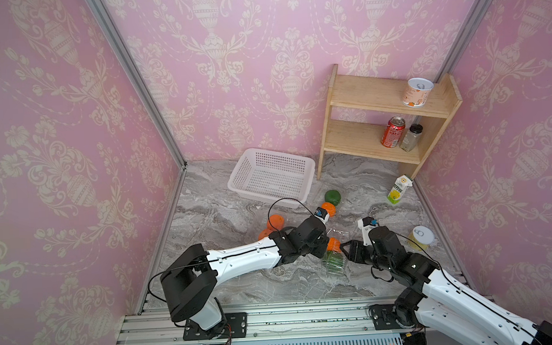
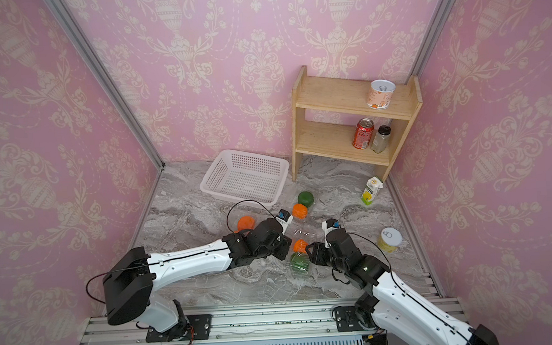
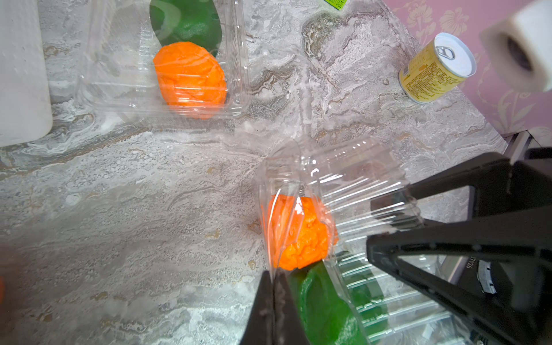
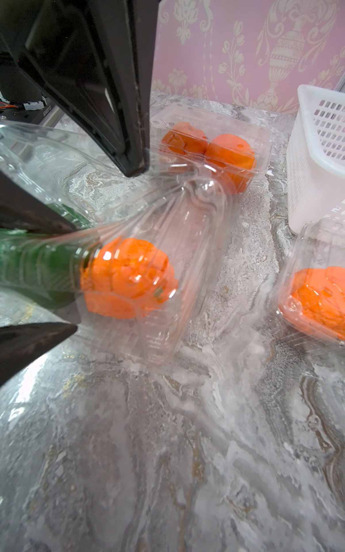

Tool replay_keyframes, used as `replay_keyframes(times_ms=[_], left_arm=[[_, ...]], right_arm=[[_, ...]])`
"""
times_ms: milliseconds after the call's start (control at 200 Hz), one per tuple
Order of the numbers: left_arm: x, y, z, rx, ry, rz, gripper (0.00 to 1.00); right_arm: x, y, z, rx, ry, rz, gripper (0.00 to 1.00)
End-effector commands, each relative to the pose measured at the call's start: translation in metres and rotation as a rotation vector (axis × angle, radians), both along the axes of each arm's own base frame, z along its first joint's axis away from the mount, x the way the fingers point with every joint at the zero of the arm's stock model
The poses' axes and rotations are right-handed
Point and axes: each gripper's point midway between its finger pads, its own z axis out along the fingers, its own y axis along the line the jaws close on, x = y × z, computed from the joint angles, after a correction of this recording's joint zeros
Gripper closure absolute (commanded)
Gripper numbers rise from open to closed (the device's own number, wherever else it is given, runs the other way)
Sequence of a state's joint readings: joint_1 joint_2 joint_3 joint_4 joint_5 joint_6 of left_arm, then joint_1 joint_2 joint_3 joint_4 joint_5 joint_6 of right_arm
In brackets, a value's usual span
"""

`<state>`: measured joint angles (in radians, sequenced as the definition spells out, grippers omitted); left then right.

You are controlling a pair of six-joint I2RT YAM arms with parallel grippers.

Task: Take oranges out of containers
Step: Open the packing box at the center of the board.

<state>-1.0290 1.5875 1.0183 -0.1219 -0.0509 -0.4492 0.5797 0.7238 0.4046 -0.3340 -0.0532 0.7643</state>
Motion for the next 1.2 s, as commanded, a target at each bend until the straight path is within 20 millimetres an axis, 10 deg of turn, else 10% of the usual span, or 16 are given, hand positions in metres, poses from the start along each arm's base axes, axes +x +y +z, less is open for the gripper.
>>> replay_keyframes(times_ms=[0,806,1196], left_arm=[[0.023,0.029,0.008,0.07,-0.072,0.08,1.0],[0.035,0.032,0.014,0.037,-0.085,0.093,1.0],[0.021,0.01,0.051,-0.008,-0.199,-0.059,1.0]], right_arm=[[-0.028,-0.032,-0.049,-0.155,0.156,-0.05,0.52],[-0.032,-0.035,-0.055,-0.144,0.153,-0.058,0.53],[-0.024,-0.026,-0.037,-0.068,0.073,-0.053,0.31]])
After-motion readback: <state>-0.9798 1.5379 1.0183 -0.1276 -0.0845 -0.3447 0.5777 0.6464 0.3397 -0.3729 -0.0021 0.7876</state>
